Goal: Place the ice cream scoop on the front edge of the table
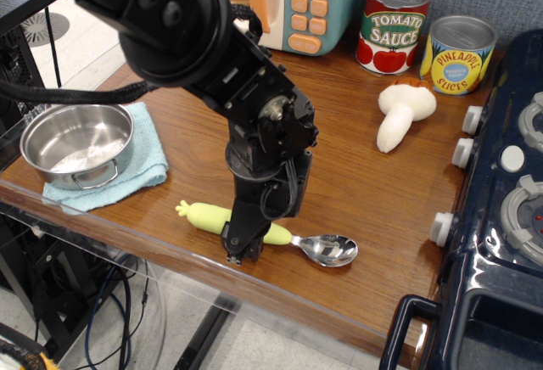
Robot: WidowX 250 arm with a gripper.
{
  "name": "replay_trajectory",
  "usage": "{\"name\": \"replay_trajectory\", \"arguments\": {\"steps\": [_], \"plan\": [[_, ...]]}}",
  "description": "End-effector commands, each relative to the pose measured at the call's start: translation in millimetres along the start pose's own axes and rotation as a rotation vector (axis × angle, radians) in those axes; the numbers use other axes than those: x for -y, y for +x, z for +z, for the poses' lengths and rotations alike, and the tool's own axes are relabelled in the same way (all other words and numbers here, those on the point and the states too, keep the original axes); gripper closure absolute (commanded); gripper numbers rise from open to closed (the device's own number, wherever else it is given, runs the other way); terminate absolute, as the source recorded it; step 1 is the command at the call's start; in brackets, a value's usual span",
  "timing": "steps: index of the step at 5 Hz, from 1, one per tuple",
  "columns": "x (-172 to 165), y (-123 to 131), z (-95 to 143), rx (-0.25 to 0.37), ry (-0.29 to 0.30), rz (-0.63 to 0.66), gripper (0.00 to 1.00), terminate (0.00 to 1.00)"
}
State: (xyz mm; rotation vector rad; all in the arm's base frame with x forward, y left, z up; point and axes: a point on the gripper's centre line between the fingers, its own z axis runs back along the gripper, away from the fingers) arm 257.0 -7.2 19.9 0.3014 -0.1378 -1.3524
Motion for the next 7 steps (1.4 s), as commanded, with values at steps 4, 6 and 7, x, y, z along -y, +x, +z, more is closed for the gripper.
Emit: {"name": "replay_trajectory", "arguments": {"steps": [4, 6, 7], "plan": [[-50, -42, 79, 0.155, 0.112, 0.204, 0.0, 0.0], [-50, -42, 79, 0.155, 0.112, 0.204, 0.0, 0.0], [-50, -42, 79, 0.155, 0.112, 0.204, 0.0, 1.0]]}}
